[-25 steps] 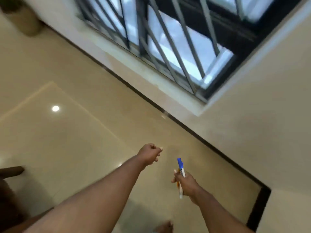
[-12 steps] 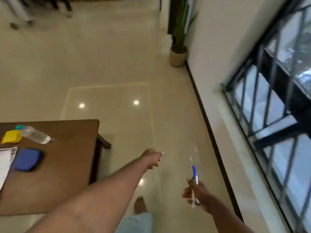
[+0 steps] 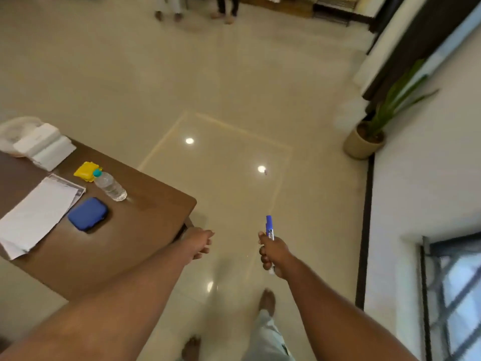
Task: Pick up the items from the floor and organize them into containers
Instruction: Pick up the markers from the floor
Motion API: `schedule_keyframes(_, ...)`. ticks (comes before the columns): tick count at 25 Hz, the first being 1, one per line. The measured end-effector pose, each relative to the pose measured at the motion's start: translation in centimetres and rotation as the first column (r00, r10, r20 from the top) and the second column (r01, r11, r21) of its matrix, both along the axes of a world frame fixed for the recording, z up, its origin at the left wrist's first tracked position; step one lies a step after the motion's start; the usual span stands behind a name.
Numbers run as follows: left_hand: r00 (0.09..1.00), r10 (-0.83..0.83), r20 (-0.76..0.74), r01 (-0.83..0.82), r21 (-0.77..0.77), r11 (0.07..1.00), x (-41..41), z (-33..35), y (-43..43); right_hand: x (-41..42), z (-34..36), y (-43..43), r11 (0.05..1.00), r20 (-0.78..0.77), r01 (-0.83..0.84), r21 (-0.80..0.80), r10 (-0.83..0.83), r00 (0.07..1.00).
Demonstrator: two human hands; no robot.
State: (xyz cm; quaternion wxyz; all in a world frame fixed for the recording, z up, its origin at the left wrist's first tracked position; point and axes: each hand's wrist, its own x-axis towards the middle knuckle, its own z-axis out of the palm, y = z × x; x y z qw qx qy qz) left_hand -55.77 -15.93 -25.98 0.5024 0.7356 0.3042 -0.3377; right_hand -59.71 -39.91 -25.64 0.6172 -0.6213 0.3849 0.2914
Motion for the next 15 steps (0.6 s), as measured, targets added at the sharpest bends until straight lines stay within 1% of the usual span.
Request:
schedule_keyframes(2, 0.992, 0.123, 0.013, -0.123, -0.005, 0.992, 2.3, 0.2, -0.5, 5.2, 0.1, -1.3, 0.990, -0.031, -0.141, 0.015, 0.142, 0.989)
schedule_keyframes(3, 0.987, 0.156, 0.025, -0.156, -0.024, 0.988, 3.4, 0.5, -1.0, 7.5, 0.2, -2.0, 0.981, -0.044, -0.195, 0.024, 0.196, 0.980)
schedule_keyframes(8, 0.945, 0.323, 0.056, -0.317, -0.094, 0.944, 8.6, 2.1, -2.3, 19.1, 1.8, -3.1, 0.915, -0.051, -0.403, -0.005, 0.402, 0.914)
schedule_keyframes(11, 0.899, 0.433, 0.059, -0.429, -0.070, 0.901, 11.9, 1.7, -0.9, 25.5, 2.0, -0.8, 0.859, -0.037, -0.512, -0.014, 0.511, 0.859)
schedule_keyframes(15, 0.812, 0.583, 0.035, -0.579, -0.074, 0.812, 15.7, 0.1, 3.0, 33.6, 1.2, 5.4, 0.735, -0.010, -0.678, -0.027, 0.678, 0.735)
